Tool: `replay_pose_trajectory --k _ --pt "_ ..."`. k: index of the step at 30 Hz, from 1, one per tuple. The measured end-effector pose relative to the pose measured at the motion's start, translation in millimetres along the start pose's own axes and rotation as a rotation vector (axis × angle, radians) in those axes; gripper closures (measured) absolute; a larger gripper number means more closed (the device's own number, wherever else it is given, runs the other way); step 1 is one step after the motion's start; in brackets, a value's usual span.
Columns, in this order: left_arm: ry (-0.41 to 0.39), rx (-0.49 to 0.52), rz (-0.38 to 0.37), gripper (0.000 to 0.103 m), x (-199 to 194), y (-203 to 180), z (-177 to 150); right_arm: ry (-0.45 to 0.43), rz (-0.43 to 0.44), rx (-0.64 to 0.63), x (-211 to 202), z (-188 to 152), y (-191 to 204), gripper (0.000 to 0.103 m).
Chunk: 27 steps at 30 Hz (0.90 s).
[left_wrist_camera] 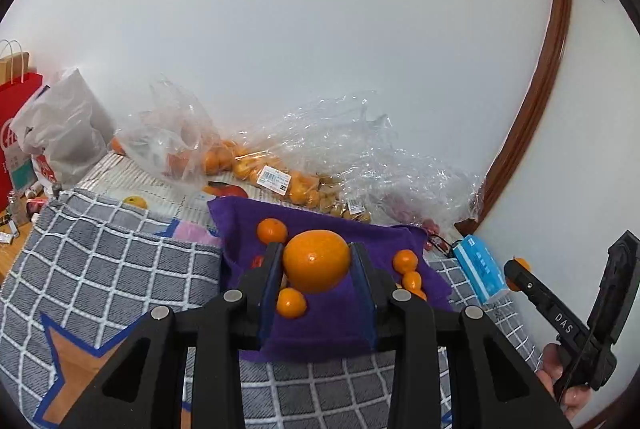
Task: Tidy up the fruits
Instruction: 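Lift both held oranges and carry them over the purple towel, then lower both oranges onto the purple towel and open both grippers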
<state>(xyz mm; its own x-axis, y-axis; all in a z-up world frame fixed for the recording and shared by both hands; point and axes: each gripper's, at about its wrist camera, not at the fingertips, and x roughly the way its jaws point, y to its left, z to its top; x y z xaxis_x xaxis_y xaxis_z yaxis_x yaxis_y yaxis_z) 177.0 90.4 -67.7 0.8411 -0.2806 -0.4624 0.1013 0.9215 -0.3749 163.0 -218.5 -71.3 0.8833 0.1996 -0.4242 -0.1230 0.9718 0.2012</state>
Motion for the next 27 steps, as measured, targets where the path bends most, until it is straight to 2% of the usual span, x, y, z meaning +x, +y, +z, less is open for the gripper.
replay_pose_trajectory --k 12,18,21,23,27 --pt "0.034 -0.061 0.035 0.071 65 5 21 0.038 0.052 0.016 60 18 3 0.071" --pt "0.086 -0.151 0.049 0.071 103 30 4 0.128 0.032 0.020 100 -11 -6 0.071" --pt "0.096 -0.158 0.063 0.071 112 37 -3 0.189 0.058 0.021 115 -22 -6 0.076" --pt "0.110 -0.148 0.066 0.070 117 37 -5 0.196 0.033 0.002 120 -26 -5 0.077" --pt "0.103 -0.132 0.068 0.070 120 37 -8 0.243 0.053 -0.009 131 -35 -2 0.077"
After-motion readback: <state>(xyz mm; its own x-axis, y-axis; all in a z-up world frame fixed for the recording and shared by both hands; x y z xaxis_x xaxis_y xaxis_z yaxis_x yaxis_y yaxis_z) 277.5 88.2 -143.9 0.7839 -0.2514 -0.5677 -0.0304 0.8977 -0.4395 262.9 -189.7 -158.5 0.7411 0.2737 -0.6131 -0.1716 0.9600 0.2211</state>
